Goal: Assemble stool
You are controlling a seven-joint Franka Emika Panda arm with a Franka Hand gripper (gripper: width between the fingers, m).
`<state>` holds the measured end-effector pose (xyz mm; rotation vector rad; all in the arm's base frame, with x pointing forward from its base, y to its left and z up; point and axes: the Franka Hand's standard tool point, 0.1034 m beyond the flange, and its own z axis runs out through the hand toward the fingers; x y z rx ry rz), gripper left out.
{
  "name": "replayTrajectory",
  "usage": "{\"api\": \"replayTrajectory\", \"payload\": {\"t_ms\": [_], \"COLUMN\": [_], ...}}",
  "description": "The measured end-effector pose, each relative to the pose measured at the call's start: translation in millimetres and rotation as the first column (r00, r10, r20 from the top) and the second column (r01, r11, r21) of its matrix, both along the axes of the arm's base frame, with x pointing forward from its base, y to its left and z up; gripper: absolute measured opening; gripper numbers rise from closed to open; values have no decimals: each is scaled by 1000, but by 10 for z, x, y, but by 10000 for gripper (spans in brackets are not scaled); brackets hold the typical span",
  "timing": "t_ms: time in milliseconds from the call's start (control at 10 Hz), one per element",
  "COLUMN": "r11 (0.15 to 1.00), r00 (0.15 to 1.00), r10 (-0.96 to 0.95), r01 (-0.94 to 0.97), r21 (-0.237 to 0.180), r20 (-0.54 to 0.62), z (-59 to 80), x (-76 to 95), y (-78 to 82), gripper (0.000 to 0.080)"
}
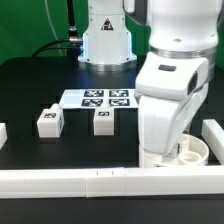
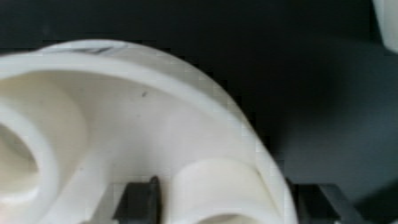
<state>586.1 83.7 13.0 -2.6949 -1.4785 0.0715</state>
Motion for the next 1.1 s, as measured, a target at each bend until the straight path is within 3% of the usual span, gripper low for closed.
{"api": "replayTrajectory", "payload": {"t_ms": [400,700,800,900,1000,1100], "r11": [997,996,996,996,995,995], "r00": [996,995,995,995,995,995], "r10": [-78,-93,-93,-93,-94,-95], "r01": [77,92,92,93,93,94], "r21": [-18,-20,-20,-20,-21,-21], "r20": [-32,-33,-33,-33,-33,-33], "z": [23,24,24,24,23,35], "x": [24,24,24,24,25,29], "y": [210,211,211,210,204,197], "gripper": [320,320,387,557,557,631]}}
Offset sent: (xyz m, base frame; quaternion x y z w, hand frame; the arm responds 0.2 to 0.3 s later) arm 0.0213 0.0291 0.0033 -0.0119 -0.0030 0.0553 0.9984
